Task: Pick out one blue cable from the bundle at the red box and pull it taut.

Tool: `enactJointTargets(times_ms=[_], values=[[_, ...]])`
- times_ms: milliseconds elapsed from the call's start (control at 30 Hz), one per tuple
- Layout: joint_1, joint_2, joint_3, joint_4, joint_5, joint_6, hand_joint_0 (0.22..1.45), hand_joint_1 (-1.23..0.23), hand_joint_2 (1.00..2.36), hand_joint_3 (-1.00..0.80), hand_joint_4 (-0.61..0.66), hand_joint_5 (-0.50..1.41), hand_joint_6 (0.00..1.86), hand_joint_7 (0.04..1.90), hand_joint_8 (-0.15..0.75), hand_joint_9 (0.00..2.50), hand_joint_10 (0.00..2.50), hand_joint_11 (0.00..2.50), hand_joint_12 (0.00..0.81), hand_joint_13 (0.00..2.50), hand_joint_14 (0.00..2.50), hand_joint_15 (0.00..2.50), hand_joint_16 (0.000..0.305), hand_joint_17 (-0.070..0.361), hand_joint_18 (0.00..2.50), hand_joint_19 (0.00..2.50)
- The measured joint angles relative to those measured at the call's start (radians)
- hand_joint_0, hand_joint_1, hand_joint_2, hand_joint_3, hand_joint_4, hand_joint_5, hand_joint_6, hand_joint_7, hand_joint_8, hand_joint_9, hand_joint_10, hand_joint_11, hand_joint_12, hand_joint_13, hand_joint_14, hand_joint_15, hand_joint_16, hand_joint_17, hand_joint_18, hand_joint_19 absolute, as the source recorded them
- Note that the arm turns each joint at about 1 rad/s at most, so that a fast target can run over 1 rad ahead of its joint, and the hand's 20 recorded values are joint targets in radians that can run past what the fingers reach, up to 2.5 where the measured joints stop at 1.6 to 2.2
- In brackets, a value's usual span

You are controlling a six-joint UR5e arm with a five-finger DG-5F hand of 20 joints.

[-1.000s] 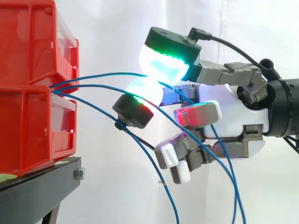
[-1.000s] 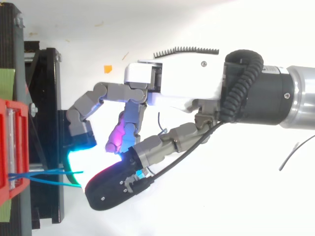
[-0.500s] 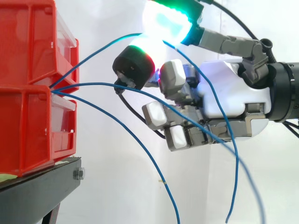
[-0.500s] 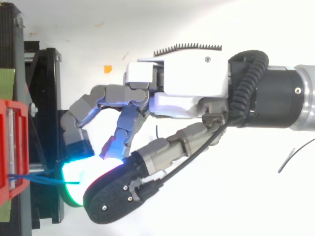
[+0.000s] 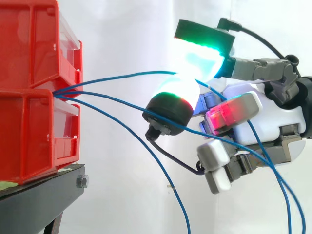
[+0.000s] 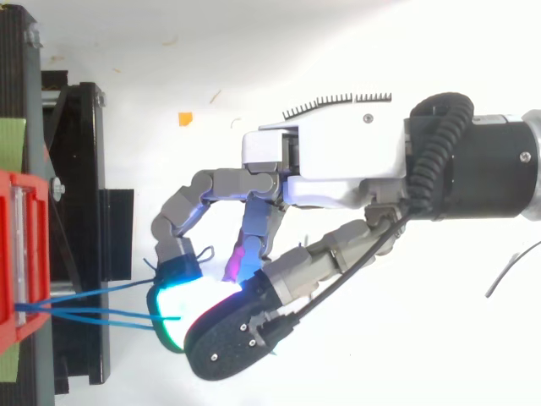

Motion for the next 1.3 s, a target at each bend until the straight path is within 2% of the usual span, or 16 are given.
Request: enactJointTargets(times_ms=[300, 533, 767, 900, 1067, 1167, 1300], values=[[-0.012, 0.000, -0.006, -0.003, -0.029, -0.001, 0.60, -0.80, 1.02, -0.05, -0.20, -0.06, 0.85, 1.14, 0.238, 1.44, 0.03, 0.78, 0.250, 1.21, 0.02, 0.59, 0.031, 0.069, 0.95, 0.56], [-0.017, 0.000, -0.045, 0.019, -0.053, -0.003, 0.60, -0.80, 1.01, -0.04, -0.20, -0.06, 0.84, 1.15, 0.240, 1.44, 0.03, 0.78, 0.250, 1.21, 0.02, 0.60, 0.032, 0.071, 0.95, 0.56], [-0.025, 0.002, -0.057, 0.025, -0.082, -0.019, 0.60, -0.80, 1.01, -0.04, -0.19, -0.06, 0.84, 1.15, 0.252, 1.39, 0.03, 0.79, 0.256, 1.21, 0.02, 0.59, 0.032, 0.072, 0.94, 0.55], [-0.032, 0.015, -0.057, 0.009, -0.093, -0.056, 0.60, -0.80, 1.01, -0.04, -0.18, -0.06, 0.84, 1.16, 0.248, 1.36, 0.03, 0.80, 0.258, 1.20, 0.02, 0.60, 0.033, 0.074, 0.95, 0.56], [-0.040, 0.044, -0.062, -0.050, -0.094, -0.149, 0.60, -0.80, 1.01, -0.04, -0.19, -0.06, 0.84, 1.15, 0.248, 1.38, 0.03, 0.94, 0.262, 1.23, 0.02, 0.74, 0.035, 0.078, 0.98, 0.63], [-0.040, 0.064, -0.085, -0.076, -0.094, -0.180, 0.60, -0.80, 1.02, -0.05, -0.19, -0.06, 0.84, 1.16, 0.236, 1.36, 0.03, 1.01, 0.261, 1.27, 0.02, 0.92, 0.038, 0.084, 1.03, 0.74], [-0.034, 0.104, -0.155, -0.046, -0.065, -0.188, 0.60, -0.80, 1.02, -0.05, -0.19, -0.06, 0.85, 1.15, 0.236, 1.35, 0.02, 1.09, 0.254, 1.34, 0.02, 1.14, 0.040, 0.089, 1.15, 0.96]])
